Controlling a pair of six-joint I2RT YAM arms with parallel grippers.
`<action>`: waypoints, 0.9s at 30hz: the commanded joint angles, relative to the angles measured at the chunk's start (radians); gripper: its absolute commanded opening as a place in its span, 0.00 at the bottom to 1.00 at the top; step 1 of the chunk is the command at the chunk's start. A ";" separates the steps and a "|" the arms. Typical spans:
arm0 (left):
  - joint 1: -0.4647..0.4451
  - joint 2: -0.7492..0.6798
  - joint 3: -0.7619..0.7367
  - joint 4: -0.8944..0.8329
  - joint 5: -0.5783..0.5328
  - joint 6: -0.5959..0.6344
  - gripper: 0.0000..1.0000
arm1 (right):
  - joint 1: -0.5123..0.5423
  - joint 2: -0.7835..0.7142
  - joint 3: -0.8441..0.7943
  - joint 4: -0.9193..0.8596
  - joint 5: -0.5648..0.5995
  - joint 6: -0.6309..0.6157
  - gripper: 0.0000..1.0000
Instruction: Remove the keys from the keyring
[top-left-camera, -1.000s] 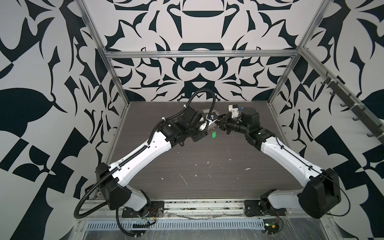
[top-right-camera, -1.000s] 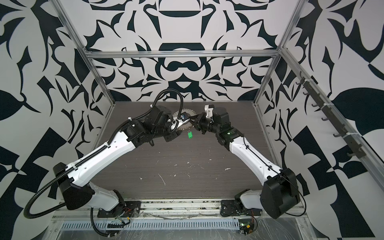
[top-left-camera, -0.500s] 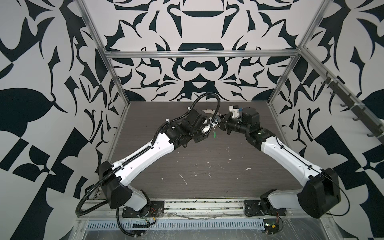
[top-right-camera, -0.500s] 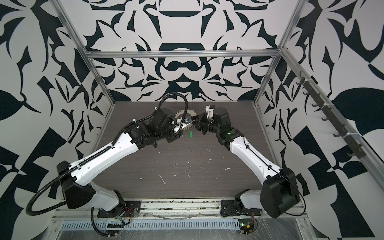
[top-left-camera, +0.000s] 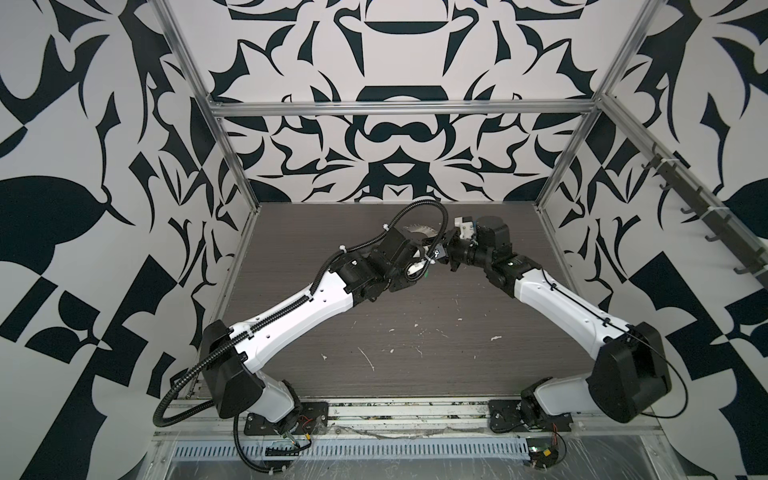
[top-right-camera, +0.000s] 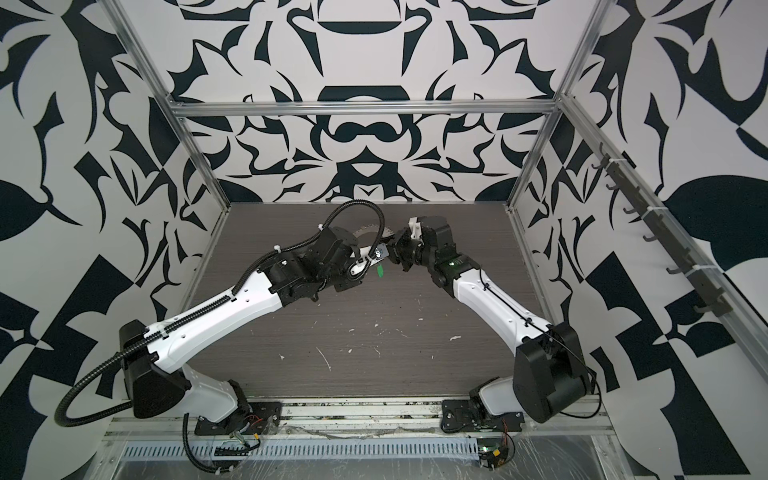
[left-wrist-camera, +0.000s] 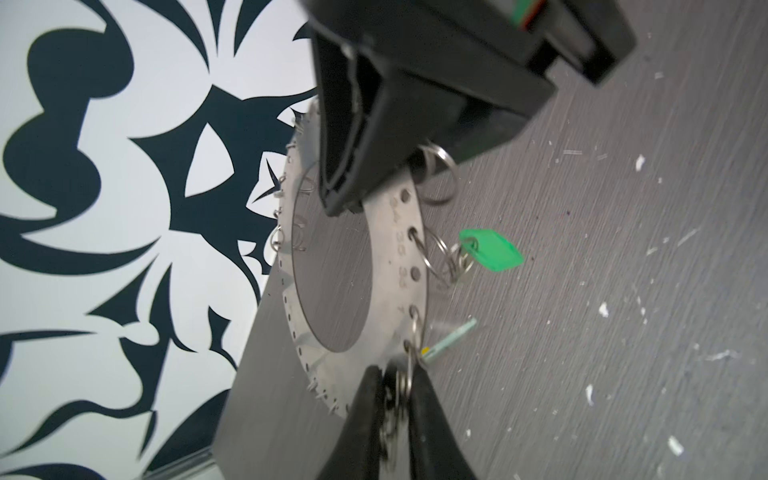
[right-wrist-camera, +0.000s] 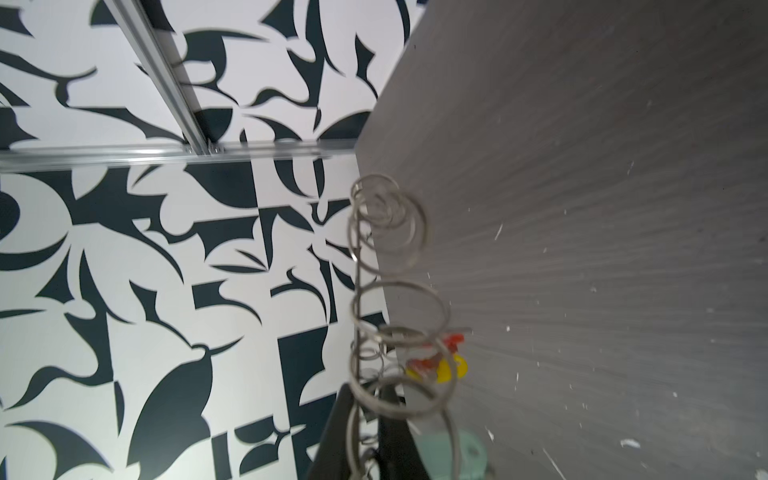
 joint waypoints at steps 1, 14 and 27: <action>-0.007 0.014 -0.016 0.086 0.009 -0.014 0.10 | 0.039 -0.034 0.034 0.137 -0.154 0.029 0.00; -0.022 -0.004 -0.098 0.136 -0.047 0.031 0.19 | 0.059 -0.013 0.051 0.170 -0.160 0.057 0.00; -0.034 -0.017 -0.170 0.230 -0.121 0.090 0.15 | 0.082 -0.013 0.056 0.165 -0.155 0.062 0.00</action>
